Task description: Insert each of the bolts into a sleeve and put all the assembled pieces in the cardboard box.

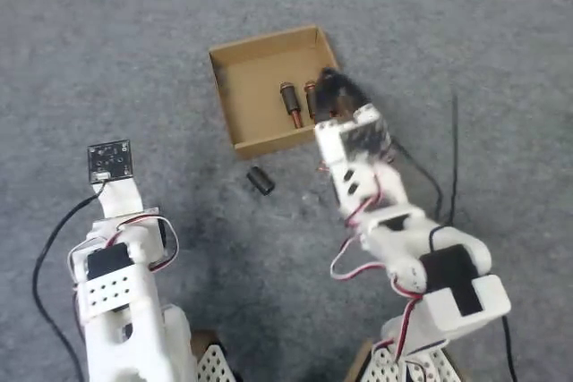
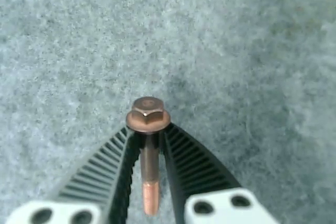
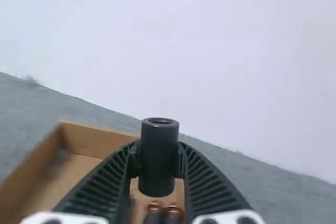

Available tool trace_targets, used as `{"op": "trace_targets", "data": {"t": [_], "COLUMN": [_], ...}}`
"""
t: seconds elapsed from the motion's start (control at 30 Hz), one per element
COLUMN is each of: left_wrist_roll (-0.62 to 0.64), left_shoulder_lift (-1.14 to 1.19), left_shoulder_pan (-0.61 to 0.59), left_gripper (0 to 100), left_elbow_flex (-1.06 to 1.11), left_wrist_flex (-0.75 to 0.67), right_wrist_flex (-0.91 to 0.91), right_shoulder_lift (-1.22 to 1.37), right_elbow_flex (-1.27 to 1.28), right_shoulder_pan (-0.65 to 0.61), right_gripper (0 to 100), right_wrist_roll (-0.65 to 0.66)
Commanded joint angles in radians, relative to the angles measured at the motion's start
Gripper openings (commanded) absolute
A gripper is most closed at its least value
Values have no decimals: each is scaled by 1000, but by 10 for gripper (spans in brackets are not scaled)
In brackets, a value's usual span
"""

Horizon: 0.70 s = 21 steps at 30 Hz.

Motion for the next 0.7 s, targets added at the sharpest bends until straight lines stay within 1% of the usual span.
{"op": "trace_targets", "data": {"t": [0.0, 0.2, 0.47, 0.53, 0.67], "left_wrist_roll": [0, 0, 0, 0, 0], "left_shoulder_lift": [-40, -40, -40, -40, -40], "left_shoulder_pan": [-2, -2, -2, -2, -2], "left_gripper": [12, 12, 12, 12, 12], "left_elbow_flex": [-10, -10, -10, -10, -10], "left_wrist_flex": [-34, -34, -34, -34, -34], "right_wrist_flex": [-125, -240, -280, -271, -200], "right_shoulder_lift": [-77, -124, -291, -334, -354], "right_elbow_flex": [83, 269, 514, 554, 552], "right_shoulder_pan": [-74, -197, -369, -386, -369], "right_gripper": [6, 6, 6, 6, 6], "right_wrist_roll": [-43, -44, -44, -44, -44]}}
